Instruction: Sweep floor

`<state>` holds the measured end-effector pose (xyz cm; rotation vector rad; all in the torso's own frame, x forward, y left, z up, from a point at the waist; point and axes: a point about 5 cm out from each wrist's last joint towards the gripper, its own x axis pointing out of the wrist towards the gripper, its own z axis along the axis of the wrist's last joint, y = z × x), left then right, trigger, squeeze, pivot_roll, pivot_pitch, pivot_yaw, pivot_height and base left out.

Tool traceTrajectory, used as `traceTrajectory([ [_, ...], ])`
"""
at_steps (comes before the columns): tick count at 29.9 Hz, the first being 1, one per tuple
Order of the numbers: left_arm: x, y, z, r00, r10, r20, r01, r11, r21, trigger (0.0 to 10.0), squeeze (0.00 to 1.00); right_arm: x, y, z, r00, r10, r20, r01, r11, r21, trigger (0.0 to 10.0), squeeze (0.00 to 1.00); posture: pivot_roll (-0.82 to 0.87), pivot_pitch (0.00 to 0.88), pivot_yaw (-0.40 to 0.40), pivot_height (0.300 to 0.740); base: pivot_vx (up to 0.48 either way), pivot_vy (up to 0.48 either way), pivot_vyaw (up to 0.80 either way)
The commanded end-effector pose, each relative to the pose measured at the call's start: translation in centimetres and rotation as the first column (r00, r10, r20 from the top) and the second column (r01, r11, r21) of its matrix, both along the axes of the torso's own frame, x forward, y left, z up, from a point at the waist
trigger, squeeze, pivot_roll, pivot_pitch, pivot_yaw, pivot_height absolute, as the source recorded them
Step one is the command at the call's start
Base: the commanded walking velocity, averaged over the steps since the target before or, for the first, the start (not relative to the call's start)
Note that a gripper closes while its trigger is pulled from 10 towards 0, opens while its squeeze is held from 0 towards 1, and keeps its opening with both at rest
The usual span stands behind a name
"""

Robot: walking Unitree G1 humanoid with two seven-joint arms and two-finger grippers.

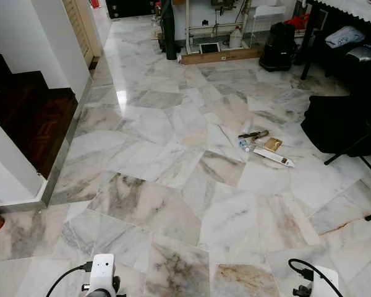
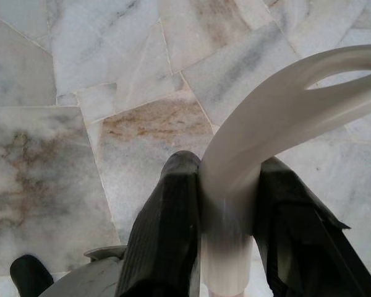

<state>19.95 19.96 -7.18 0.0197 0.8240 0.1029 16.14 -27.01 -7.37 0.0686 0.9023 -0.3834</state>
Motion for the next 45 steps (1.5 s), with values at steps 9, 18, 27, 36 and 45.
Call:
traceTrajectory([
  [9,-0.9,0.4,-0.5,0.999,0.015,-0.036,-0.015,1.0,-0.004,10.0,0.0,-0.1,0.3,-0.2,1.0,0.008,-0.009,-0.008,1.0,0.012,10.0,0.0,0.0,0.0,0.0,0.74,0.0,0.0,0.0],
  [18,-1.4,1.5,-0.5,0.998,0.034,-0.051,-0.034,0.999,-0.005,10.0,0.0,-1.0,0.1,-0.4,0.999,-0.038,-0.005,0.038,0.999,0.034,10.0,0.0,-0.14,0.0,0.071,0.74,0.0,0.0,0.0],
  [27,-2.0,1.4,-0.8,0.998,0.042,-0.053,-0.043,0.999,-0.021,10.0,0.0,-1.1,0.1,-0.5,0.999,-0.04,-0.005,0.04,0.999,0.037,10.0,0.0,-0.14,0.0,0.071,0.74,0.0,0.0,0.0],
  [36,-1.8,1.6,-0.7,0.997,0.053,-0.049,-0.054,0.998,-0.021,10.0,0.0,-1.2,0.0,-0.5,0.999,-0.042,-0.004,0.042,0.998,0.04,10.0,0.0,-0.14,0.0,0.07,0.74,0.199,0.0,0.0],
  [45,-1.6,1.5,-0.6,0.998,0.054,-0.046,-0.055,0.998,-0.022,10.0,0.0,-1.5,0.1,-0.6,0.999,-0.035,-0.017,0.036,0.999,0.037,10.0,0.0,-0.14,0.0,0.068,0.74,0.379,0.0,0.0],
])
